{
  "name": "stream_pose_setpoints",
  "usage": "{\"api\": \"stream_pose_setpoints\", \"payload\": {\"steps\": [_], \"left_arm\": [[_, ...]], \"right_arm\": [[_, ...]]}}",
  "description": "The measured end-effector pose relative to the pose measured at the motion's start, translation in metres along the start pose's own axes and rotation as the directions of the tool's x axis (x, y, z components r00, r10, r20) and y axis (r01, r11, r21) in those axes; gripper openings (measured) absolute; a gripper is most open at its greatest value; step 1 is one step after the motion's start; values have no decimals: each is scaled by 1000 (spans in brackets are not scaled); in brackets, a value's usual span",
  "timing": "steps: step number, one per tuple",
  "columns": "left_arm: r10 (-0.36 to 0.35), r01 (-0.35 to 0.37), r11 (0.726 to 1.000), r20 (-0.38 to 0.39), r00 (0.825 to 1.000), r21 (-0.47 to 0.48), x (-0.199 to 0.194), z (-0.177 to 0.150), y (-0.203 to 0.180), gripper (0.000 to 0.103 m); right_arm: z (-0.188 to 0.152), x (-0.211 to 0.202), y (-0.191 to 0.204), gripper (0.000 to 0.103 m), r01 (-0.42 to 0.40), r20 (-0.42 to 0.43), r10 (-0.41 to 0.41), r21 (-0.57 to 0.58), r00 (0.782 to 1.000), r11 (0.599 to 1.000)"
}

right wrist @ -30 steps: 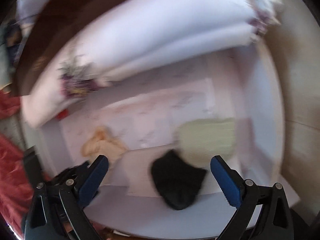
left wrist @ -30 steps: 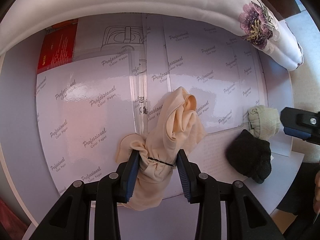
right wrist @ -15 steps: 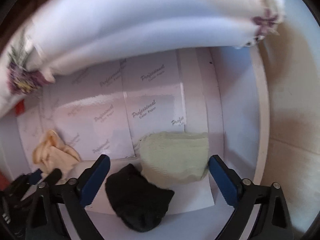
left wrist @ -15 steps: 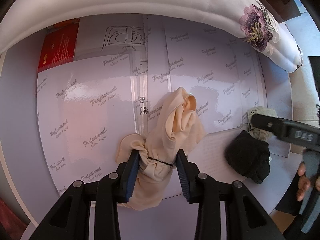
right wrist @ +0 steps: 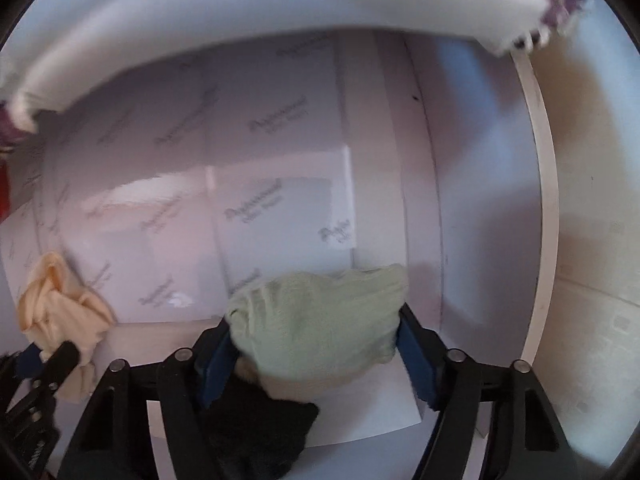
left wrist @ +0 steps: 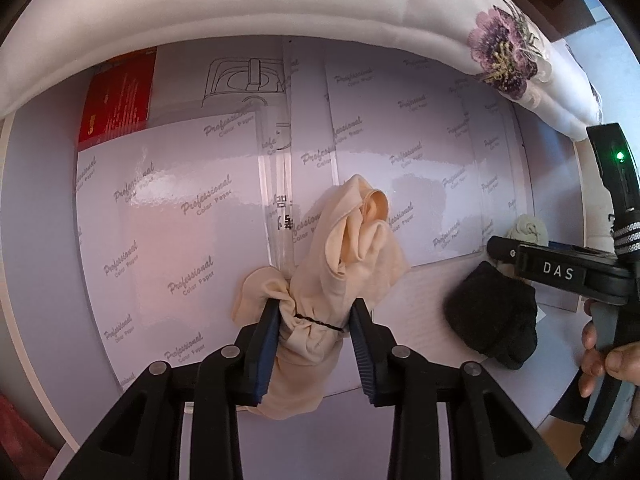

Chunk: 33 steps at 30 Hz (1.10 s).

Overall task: Organize soft objects
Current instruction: 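Grasp the pale green sock with the right tool, then carry the beige stocking with the left tool to the gold tray while the right tool holds the green sock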

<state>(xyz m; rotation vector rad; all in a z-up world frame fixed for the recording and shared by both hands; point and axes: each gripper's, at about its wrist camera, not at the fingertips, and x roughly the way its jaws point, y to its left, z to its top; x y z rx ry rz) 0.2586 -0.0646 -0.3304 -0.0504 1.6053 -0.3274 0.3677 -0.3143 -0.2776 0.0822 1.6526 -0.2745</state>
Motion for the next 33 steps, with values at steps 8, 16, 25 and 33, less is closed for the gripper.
{"api": "stream_pose_setpoints", "payload": {"steps": [8, 16, 25, 33], "left_arm": [[7, -7, 1000, 20, 1000, -2, -12, 0, -4, 32], [51, -51, 999, 105, 993, -4, -44, -5, -9, 31], [63, -63, 998, 290, 955, -10, -111, -12, -17, 31], [32, -8, 998, 410, 912, -60, -159, -12, -11, 31]], "right_arm": [[-7, 2, 3, 70, 12, 7, -12, -1, 1000, 1000], [-5, -3, 9, 71, 18, 14, -18, -8, 1000, 1000], [-6, -7, 12, 69, 14, 37, -13, -18, 999, 1000], [-6, -9, 13, 70, 16, 40, -15, -17, 999, 1000]]}}
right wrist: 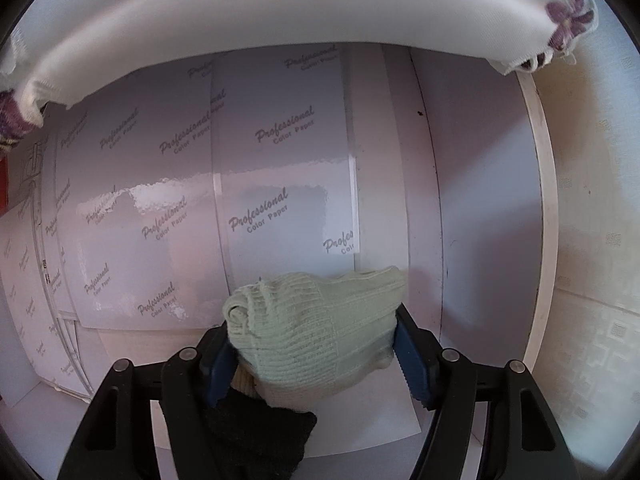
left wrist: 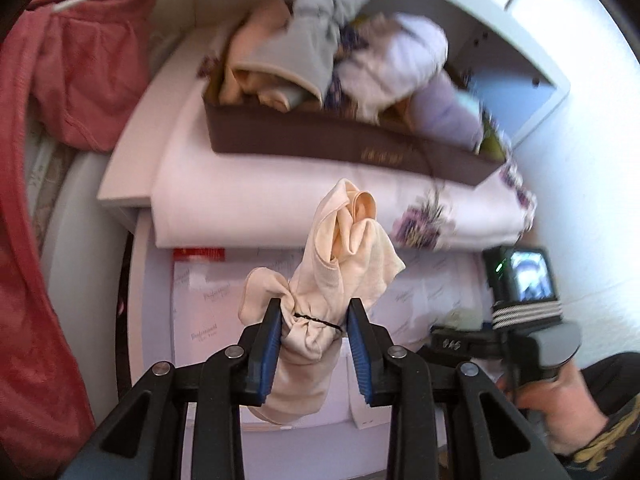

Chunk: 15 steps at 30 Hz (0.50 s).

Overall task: Organize soft objects
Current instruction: 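Carry the beige stocking with the left tool to the gold tray while the right tool holds the green sock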

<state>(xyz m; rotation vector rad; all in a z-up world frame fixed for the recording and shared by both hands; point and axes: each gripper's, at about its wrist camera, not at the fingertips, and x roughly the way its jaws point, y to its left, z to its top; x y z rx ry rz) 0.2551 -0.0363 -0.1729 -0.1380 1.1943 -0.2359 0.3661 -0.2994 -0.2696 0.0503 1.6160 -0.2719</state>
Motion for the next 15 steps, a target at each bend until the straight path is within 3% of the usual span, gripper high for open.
{"api": "stream_pose_setpoints", "payload": {"steps": [7, 15], "left_arm": [[13, -11, 1000, 104, 994, -20, -28, 12, 5, 31], [30, -26, 999, 165, 986, -29, -51, 20, 0, 31]], "right_arm": [[-1, -5, 6, 70, 15, 15, -15, -25, 1000, 1000], [-4, -11, 16, 69, 20, 29, -18, -58, 999, 998]]}}
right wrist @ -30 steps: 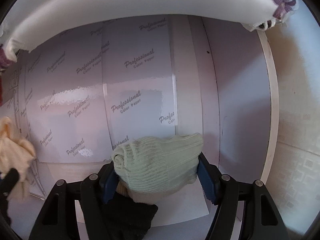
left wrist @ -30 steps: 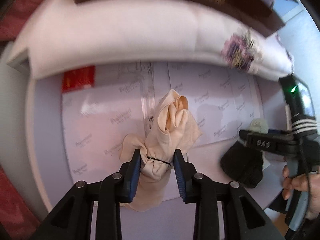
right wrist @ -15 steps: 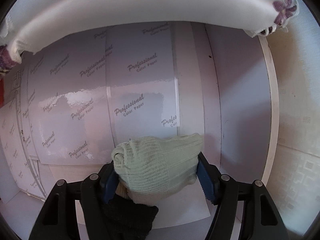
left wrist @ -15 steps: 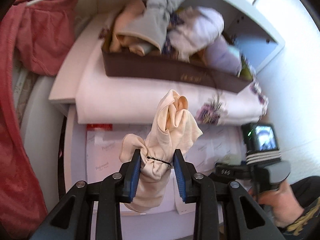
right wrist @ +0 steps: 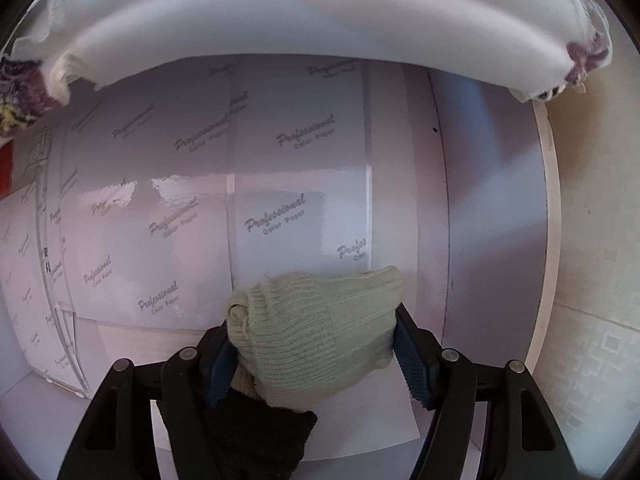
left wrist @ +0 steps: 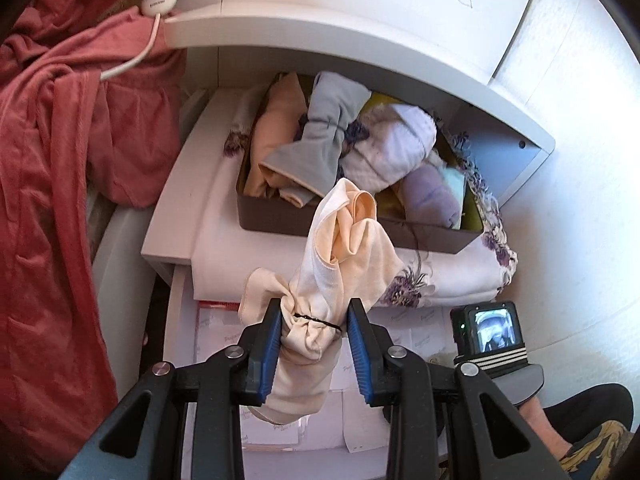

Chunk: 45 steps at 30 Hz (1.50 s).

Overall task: Organize soft objects
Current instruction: 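Carry the beige stocking with the left tool to the gold tray while the right tool holds the green sock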

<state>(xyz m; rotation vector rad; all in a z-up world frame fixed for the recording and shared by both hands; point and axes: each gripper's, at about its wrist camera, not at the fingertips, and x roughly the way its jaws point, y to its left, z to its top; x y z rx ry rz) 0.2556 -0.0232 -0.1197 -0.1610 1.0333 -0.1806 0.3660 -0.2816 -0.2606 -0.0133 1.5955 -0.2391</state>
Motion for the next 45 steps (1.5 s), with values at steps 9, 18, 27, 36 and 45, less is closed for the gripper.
{"api": "stream_pose_setpoints", "payload": {"steps": [9, 18, 27, 36, 45], "left_arm": [[17, -19, 999, 50, 999, 32, -11, 14, -17, 31], [18, -22, 998, 75, 997, 56, -16, 34, -30, 31], [-64, 67, 997, 73, 995, -38, -7, 81, -24, 31], [-105, 110, 993, 95, 990, -50, 23, 128, -33, 31], [-79, 79, 997, 10, 997, -23, 85, 129, -42, 31]], "right_arm": [[-2, -2, 1, 69, -1, 1, 1, 1, 1000, 1000], [-2, -3, 0, 69, -9, 2, 9, -8, 1000, 1000], [0, -3, -1, 69, -9, 3, 9, -16, 1000, 1000], [-1, -2, 3, 69, -8, 4, 9, -27, 1000, 1000], [-3, -1, 8, 69, -7, 7, 7, -51, 1000, 999]]}}
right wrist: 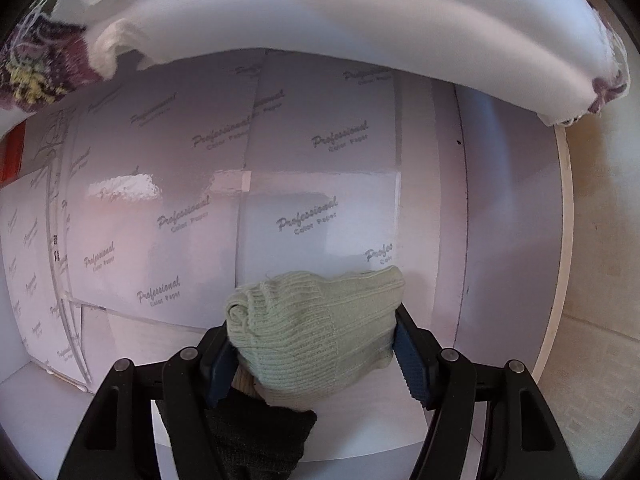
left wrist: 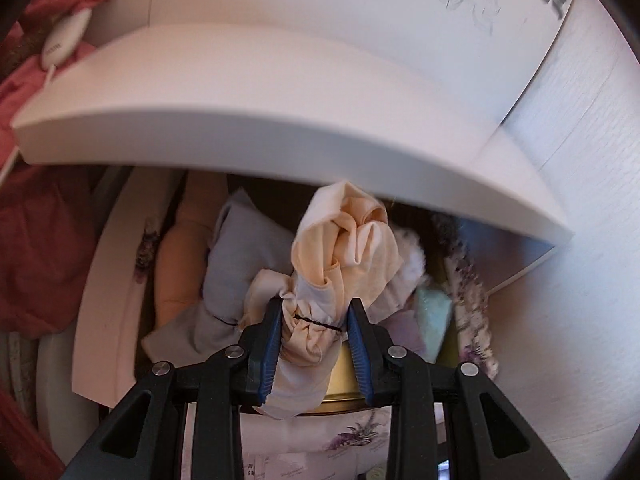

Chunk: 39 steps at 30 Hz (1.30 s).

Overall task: Organize soft objects
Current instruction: 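Carry the beige stocking with the left tool to the gold tray while the right tool holds the green sock, then open the left tool to release the beige stocking into the gold tray, then move the open left tool back into the drawer toward the black sock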

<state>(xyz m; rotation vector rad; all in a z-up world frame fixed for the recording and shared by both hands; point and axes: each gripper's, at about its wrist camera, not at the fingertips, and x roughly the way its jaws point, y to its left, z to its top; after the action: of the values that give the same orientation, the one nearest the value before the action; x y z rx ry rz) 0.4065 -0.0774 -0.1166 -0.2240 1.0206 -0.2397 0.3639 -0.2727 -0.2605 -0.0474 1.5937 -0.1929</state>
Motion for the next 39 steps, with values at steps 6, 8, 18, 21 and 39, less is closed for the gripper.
{"api": "stream_pose_setpoints", "payload": {"steps": [6, 8, 18, 21, 39], "left_arm": [[-4, 5, 1000, -63, 998, 17, 15, -14, 0, 34], [-9, 10, 1000, -62, 998, 15, 12, -18, 2, 39], [-3, 3, 999, -6, 1000, 31, -27, -40, 15, 40], [1, -1, 999, 10, 1000, 39, -42, -51, 18, 39], [58, -72, 994, -170, 984, -80, -36, -140, 63, 40]], "right_arm": [[0, 1, 0, 69, 0, 0, 0, -1, 1000, 1000], [0, 1, 0, 69, 0, 0, 0, -2, 1000, 1000], [0, 1, -1, 69, 1, 1, -1, -4, 1000, 1000], [0, 1, -1, 69, 0, 1, 0, -3, 1000, 1000], [1, 0, -5, 68, -22, 13, 22, 5, 1000, 1000]]}}
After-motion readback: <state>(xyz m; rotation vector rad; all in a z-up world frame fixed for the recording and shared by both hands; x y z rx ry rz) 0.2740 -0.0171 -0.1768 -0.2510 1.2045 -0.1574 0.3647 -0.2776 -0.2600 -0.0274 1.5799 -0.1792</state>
